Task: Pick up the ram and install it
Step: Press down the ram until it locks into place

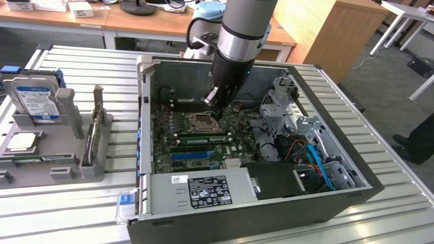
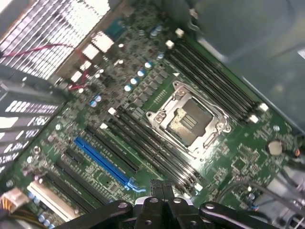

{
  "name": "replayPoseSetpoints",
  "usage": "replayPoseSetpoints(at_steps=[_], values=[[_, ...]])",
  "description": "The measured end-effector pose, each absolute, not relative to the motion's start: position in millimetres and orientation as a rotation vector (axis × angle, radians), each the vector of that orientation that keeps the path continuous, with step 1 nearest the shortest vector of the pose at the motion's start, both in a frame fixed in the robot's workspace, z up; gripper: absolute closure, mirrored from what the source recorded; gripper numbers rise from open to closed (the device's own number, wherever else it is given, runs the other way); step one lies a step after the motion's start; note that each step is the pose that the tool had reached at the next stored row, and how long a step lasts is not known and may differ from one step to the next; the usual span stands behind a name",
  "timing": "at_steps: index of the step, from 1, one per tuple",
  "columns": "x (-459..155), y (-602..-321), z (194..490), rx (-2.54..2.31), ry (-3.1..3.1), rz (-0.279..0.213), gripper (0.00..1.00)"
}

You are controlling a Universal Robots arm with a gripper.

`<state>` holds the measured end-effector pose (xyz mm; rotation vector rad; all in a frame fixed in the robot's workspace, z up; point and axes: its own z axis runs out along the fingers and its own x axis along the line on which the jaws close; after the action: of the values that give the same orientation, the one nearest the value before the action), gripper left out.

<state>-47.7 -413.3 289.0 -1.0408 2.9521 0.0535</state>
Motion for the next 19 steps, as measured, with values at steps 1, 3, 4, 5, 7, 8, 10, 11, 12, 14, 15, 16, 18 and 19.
replayPoseSetpoints(at_steps=[1,3,4,5,7,8,10,11,12,14,15,16,18,19], values=[[-47.7,-413.3,289.0,-1.014,2.961,0.053,0.89],[-47.8,-413.3,289.0,-0.961,2.978,0.053,0.89],[-47.8,-413.3,289.0,-0.933,2.987,0.053,0.89],[-47.8,-413.3,289.0,-0.906,2.995,0.053,0.89],[-47.8,-413.3,289.0,-0.852,3.010,0.052,0.89],[-47.8,-413.3,289.0,-0.825,3.017,0.052,0.89],[-47.8,-413.3,289.0,-0.771,3.031,0.052,0.89],[-47.8,-413.3,289.0,-0.741,3.038,0.051,0.89],[-47.8,-413.3,289.0,-0.714,3.044,0.051,0.89],[-47.8,-413.3,289.0,-0.659,3.056,0.051,0.89],[-47.8,-413.3,288.9,-0.632,3.061,0.051,0.89],[-47.8,-413.3,288.9,-0.605,3.066,0.050,0.89],[-47.8,-413.3,288.9,-0.549,3.076,0.050,0.89],[-47.8,-413.3,288.9,-0.521,3.081,0.050,0.89]])
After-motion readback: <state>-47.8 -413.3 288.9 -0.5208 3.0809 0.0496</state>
